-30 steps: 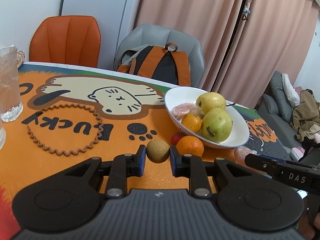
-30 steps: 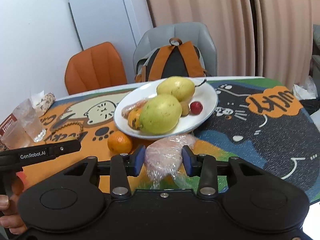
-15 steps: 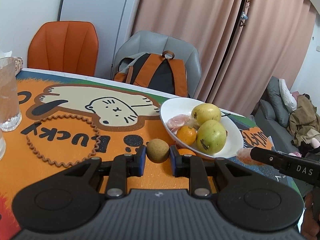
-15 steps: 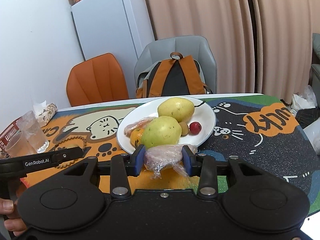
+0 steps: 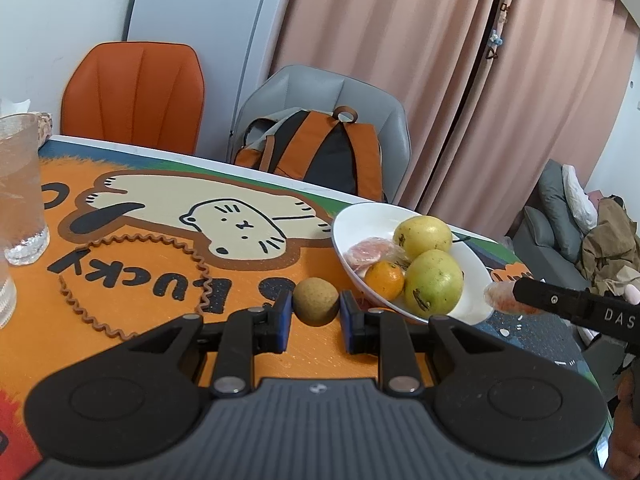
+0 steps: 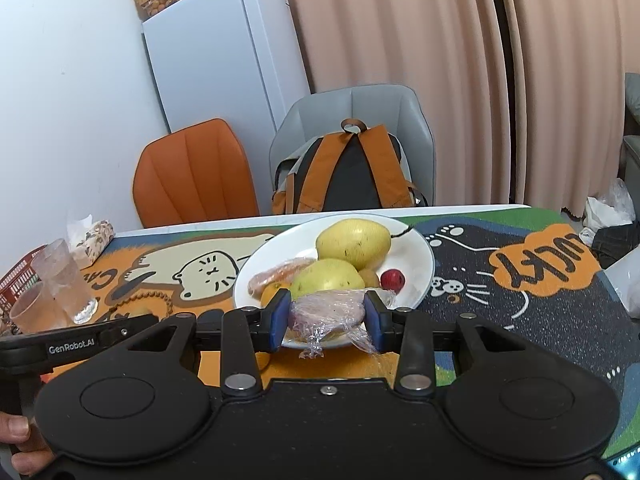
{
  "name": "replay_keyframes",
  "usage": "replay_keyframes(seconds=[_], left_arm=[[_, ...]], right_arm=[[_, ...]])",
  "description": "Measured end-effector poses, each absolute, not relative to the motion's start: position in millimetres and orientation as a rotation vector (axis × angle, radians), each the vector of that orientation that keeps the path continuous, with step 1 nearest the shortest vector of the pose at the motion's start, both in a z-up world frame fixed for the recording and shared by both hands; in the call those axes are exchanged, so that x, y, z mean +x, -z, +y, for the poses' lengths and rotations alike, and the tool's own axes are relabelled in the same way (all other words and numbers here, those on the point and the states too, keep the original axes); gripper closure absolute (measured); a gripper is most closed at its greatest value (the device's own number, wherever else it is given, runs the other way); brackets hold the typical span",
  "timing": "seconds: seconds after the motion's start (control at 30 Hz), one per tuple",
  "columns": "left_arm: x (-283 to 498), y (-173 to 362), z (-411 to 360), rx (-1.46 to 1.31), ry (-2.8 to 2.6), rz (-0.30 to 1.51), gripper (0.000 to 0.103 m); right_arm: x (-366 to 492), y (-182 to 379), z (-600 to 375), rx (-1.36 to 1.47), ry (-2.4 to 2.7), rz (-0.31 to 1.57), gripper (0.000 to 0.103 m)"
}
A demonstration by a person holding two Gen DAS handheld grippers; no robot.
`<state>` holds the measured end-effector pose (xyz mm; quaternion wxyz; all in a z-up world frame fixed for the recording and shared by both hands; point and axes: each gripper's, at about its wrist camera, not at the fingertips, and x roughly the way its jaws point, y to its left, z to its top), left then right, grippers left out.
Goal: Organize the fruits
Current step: 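Lift and carry the brown fruit and wrapped fruit toward the plate, then lower the long wrapped fruit onto the plate with the right gripper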
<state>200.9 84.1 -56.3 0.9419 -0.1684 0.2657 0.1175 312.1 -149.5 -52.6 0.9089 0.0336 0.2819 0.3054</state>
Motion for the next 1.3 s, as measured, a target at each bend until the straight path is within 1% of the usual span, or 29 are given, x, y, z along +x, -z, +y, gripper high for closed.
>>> replay_keyframes(seconds=[0.53,0.9,1.0,1.03,1.07,1.3], left_arm=[[211,62,110,-0.375,-0.276,0.545,0.080],[218,69,125,-0.387,-0.292,0.559,0.080],[218,70,128,-0.386,-0.297,0.562,0.080],[219,70,128,-0.386,-0.298,0.562,0.080],[219,70,128,-0.385,-0.297,0.562,0.080],[226,62,118,-0.354,-0.280,0.553,0.080]], right_arm=[[354,52,-137,0.073,-0.606,0.587,0.066],[384,67,-129,0.078,-0.556,0.587,0.066],[391,73,-130,0.111,-0.570,0.623,0.064],[393,75,-132,0.127,-0.572,0.638,0.060],[393,76,-135,0.134,-0.560,0.639,0.059],[383,69,-150,0.174,-0.568,0.623,0.059]])
